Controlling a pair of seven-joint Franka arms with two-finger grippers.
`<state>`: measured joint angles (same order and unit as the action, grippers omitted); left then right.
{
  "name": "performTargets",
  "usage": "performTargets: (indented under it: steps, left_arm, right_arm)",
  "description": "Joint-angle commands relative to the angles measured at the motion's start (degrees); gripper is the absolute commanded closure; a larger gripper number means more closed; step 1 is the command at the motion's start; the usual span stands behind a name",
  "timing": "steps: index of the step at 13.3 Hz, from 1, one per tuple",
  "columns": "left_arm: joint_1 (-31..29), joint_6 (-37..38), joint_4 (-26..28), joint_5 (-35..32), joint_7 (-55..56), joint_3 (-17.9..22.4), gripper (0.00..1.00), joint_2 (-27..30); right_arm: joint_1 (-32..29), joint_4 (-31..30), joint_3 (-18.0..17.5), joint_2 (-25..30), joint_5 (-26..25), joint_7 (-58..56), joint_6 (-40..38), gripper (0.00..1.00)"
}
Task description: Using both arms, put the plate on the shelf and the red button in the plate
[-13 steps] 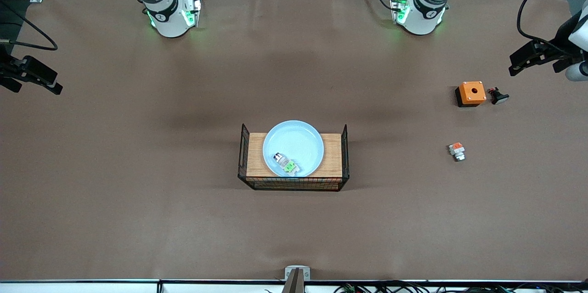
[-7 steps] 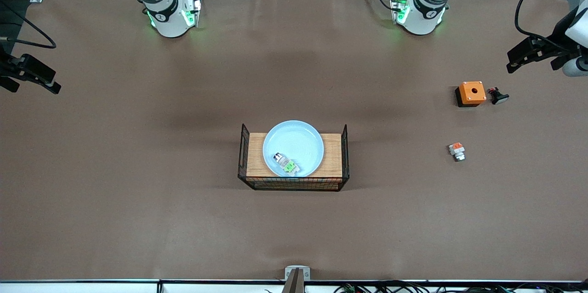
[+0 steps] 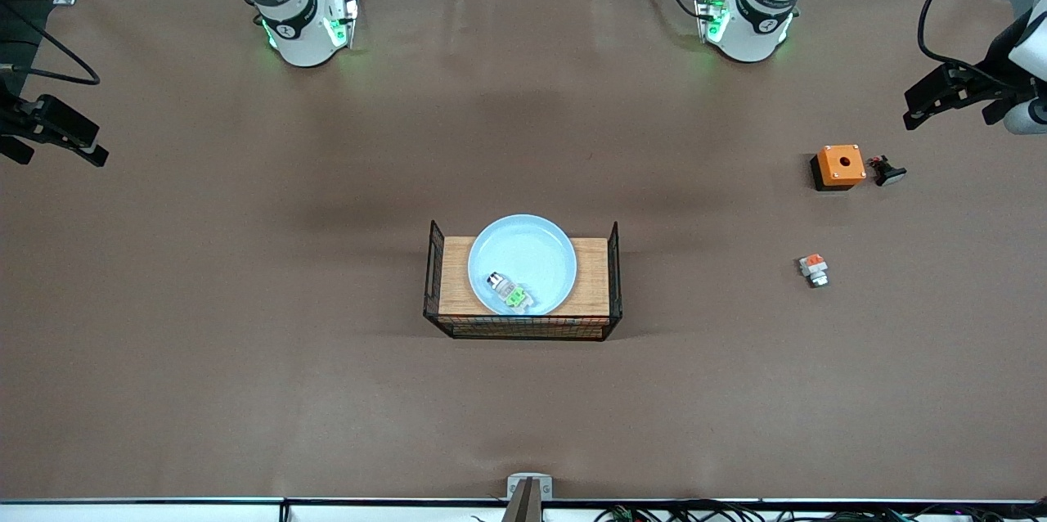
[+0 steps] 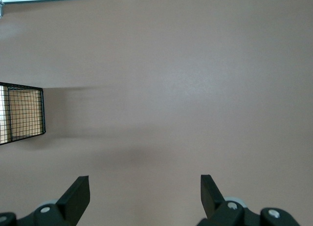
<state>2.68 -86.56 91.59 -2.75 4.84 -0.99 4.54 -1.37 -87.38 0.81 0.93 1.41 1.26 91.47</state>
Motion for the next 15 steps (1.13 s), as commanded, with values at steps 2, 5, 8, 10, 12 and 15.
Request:
performTargets:
  steps: [2,5,8,10,12,15]
  left_arm:
    - [-0.9,-0.4,0.5,1.2,-1.2,-0.6,0.00,1.1]
    - [-0.8,-0.4,0.3,1.2,-1.2,-0.6,0.00,0.9]
    - [-0.8,-0.4,-0.7,1.3,-1.1,-0.6,0.00,0.2]
    - [-1.2,-0.4,-1.9,2.4,-1.1,-0.5,0.00,-0.3]
    - [-1.0,-0.4,-2.8,2.6,-1.0,-0.5,0.00,-0.9]
    - [-0.6,-0.1,-2.7,2.6,-0.9,-0.6,0.00,-0.8]
  right_arm:
    - [-0.3,0.7,-0.5,0.1,-1.6,-0.4,-2.3,0.00]
    - [-0.3,0.6,-0.5,0.1,-1.8,-0.3,-3.2,0.00]
    - [-0.3,0.6,-0.5,0.0,-1.8,-0.3,-3.2,0.00]
    - [-0.3,0.6,-0.5,0.0,-1.8,-0.4,-3.2,0.00]
    - [-0.3,0.6,-0.5,0.0,-1.8,-0.4,-3.2,0.00]
    - [-0.3,0.5,-0.5,0.0,-1.8,-0.4,-3.2,0.00]
